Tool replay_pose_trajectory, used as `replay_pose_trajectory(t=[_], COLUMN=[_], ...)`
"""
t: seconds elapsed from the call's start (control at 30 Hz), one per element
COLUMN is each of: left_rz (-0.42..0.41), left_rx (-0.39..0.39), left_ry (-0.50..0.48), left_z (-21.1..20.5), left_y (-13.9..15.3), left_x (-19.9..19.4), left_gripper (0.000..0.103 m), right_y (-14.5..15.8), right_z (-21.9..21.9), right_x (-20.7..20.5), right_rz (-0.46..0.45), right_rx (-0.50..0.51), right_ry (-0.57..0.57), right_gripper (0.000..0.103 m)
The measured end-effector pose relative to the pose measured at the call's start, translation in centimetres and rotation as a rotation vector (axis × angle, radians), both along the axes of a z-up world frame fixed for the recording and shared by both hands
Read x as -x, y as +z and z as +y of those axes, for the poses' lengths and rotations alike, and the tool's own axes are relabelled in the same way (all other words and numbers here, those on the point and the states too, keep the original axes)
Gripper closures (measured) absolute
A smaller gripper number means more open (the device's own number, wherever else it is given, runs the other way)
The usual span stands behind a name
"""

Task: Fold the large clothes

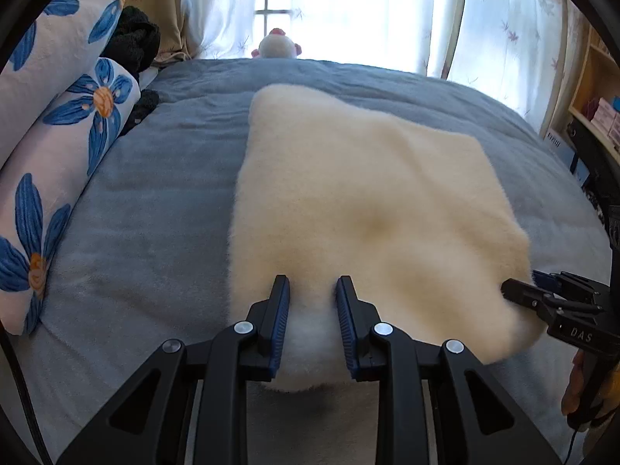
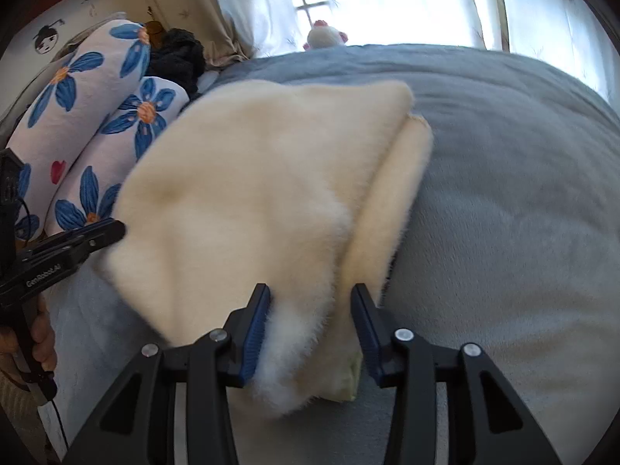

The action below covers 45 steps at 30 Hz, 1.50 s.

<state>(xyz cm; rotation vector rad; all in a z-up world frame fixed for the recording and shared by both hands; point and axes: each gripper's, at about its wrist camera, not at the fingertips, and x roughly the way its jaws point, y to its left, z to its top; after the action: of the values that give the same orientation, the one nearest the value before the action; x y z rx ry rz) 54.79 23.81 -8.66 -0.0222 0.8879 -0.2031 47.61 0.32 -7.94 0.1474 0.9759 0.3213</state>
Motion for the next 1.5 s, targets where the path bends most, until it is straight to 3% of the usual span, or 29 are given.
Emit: replay_pose_trajectory(t=[0.07,0.17,0.47,0.6,0.7,0.77,0.97,1.17,1.27,1.33,1.5], left_rz=[0.008,0.005,0.018,0.036,0.026,-0.001,-0.081,-0.137,-0.169,-0.182,-0.187], left_rx=[-0.029,-0.058,-0.038,-0.071,-0.103,-0.121,-0.141,-0.093,-0.059,-0.040,-0.016], left_ry=[0.004,0.007,0.053,0.074,0.065,0.060,0.039,0.049,0.055,0.062,0.103], left_z=[-0.2,-0.4,-0.4,-1.2,-2.1,-2.9,-5.2,-7.2,-8.1,-8.7,-10.4], left_y=[-0.4,-0.7,0.1,1.5,3.6,5.7,12.9,19.4,21.9,22.8,22.8], left_x=[-0.2,-0.3,0.3,1.9,4.3,6.6,13.5,20.8,24.6,27.0,33.5], left_gripper=[0.078,0.078,0.078,0.067,0.048,0.029,0.012,0.010,0.010,0.008,0.007], right_y=[-0.8,-1.1,0.1,2.0,4.1,5.8,13.3,20.9,24.1,25.2,25.0], right_z=[-1.1,-1.2,-1.1,-2.0,-3.0,-3.7,-5.9,-8.3,-9.6,-10.2,-11.2], right_x=[0.1,0.4,1.2,2.8,4.8,6.4,13.1,21.1,25.1,27.0,31.6], right_rz=[0.014,0.005,0.037,0.079,0.106,0.106,0.068,-0.014,-0.069,-0.099,-0.112], right_rx=[-0.051,-0.047,-0.029,-0.050,-0.063,-0.059,-0.038,-0.030,-0.024,-0.014,0.046], right_ry=[-0.009,-0.005,-0.029,-0.052,-0.060,-0.063,-0.065,-0.058,-0.061,-0.069,-0.097], right_gripper=[0.061,0.061,0.061,0.059,0.059,0.059,0.059,0.058,0.049,0.041,0.037])
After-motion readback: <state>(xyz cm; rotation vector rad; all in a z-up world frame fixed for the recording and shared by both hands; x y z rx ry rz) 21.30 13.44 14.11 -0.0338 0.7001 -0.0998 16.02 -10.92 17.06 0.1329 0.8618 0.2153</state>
